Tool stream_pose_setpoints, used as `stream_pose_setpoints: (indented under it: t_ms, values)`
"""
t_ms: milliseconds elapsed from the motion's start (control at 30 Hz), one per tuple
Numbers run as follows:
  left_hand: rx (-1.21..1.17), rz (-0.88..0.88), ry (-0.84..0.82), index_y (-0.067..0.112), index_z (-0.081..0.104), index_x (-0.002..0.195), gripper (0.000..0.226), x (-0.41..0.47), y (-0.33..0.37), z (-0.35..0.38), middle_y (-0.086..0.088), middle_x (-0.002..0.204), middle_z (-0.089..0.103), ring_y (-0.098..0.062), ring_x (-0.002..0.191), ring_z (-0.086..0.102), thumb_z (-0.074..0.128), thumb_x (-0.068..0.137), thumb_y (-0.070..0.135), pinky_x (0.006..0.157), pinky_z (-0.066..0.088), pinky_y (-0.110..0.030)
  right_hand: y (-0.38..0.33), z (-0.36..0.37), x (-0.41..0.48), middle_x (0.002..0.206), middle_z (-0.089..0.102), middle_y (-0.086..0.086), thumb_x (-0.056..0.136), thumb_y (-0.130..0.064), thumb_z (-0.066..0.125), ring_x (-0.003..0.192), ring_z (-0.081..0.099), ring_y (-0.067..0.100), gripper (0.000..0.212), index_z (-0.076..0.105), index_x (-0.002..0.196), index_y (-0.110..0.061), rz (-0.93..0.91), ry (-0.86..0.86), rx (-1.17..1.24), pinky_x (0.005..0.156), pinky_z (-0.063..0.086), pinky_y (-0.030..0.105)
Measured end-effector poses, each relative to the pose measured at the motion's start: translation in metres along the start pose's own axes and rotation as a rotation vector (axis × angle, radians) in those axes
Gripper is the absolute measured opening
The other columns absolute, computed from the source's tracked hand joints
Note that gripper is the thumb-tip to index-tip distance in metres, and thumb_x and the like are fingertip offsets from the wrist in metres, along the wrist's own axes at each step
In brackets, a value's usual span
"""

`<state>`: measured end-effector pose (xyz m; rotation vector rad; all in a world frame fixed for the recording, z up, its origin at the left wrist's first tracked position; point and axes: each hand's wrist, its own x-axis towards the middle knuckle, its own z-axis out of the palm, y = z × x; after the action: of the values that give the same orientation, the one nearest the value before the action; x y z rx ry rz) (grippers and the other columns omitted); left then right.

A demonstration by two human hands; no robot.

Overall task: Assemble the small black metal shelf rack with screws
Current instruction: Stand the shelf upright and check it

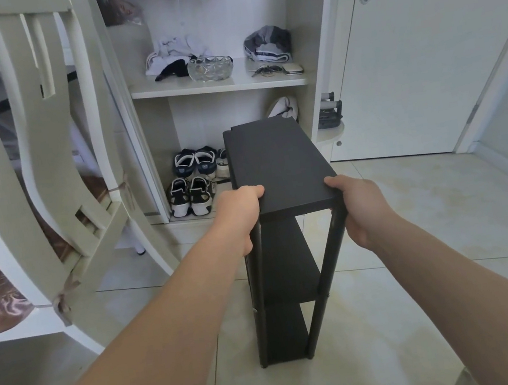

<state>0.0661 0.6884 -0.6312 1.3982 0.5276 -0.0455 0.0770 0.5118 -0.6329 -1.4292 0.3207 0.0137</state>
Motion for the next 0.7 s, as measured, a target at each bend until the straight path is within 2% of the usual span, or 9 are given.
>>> stream_pose_setpoints:
  t_ms: [100,267,367,467,533,700]
  values:
    - [0.003,-0.002,0.003,0.012,0.06,0.121,0.033,-0.001,0.0,0.0,-0.008,0.116,0.067,-0.028,0.106,0.062,0.064,0.091,0.024,0.097,0.049,-0.043,-0.001,0.001,-0.001,0.089,0.072,-0.002,0.098,-0.016,0.061,0.083,0.066,0.015,0.01,0.067,0.093,-0.01,0.011,0.02,-0.005,0.068,0.046,0.025]
    - [0.004,-0.011,0.013,0.012,0.058,0.126,0.039,0.0,0.0,0.001,-0.009,0.123,0.065,-0.032,0.114,0.06,0.065,0.09,0.024,0.104,0.046,-0.05,-0.003,0.001,-0.003,0.088,0.072,-0.001,0.097,-0.014,0.06,0.08,0.066,0.015,0.009,0.066,0.095,-0.008,0.022,0.022,-0.021,0.066,0.046,0.025]
    - [0.01,-0.007,0.013,0.012,0.059,0.126,0.037,-0.002,0.0,0.002,-0.009,0.122,0.066,-0.032,0.112,0.062,0.065,0.091,0.022,0.104,0.047,-0.05,-0.002,0.005,-0.003,0.088,0.064,0.002,0.096,-0.014,0.058,0.077,0.057,0.018,0.01,0.062,0.1,-0.005,0.033,0.073,-0.054,0.065,0.04,0.029]
    - [0.005,0.008,0.015,0.013,0.062,0.122,0.031,-0.005,-0.002,0.003,-0.007,0.119,0.068,-0.03,0.112,0.062,0.064,0.092,0.022,0.105,0.047,-0.049,0.002,0.006,-0.004,0.077,0.051,0.001,0.095,-0.018,0.055,0.069,0.045,0.017,0.012,0.055,0.085,-0.011,0.023,0.083,-0.082,0.061,0.034,0.03]
    - [-0.007,0.054,0.024,0.015,0.063,0.12,0.028,-0.008,-0.006,0.003,-0.004,0.118,0.069,-0.028,0.111,0.063,0.062,0.093,0.022,0.104,0.048,-0.048,0.002,0.005,-0.006,0.073,0.048,-0.001,0.094,-0.021,0.056,0.068,0.042,0.016,0.016,0.052,0.08,-0.013,0.042,0.082,-0.073,0.062,0.032,0.03]
    - [0.011,0.288,0.047,0.024,0.044,0.143,0.053,-0.021,-0.02,0.01,0.01,0.12,0.062,-0.016,0.11,0.063,0.061,0.093,0.024,0.101,0.051,-0.042,-0.005,-0.002,-0.004,0.077,0.059,0.0,0.097,-0.018,0.058,0.068,0.053,0.016,0.016,0.061,0.082,-0.012,0.09,0.097,0.009,0.064,0.041,0.029]
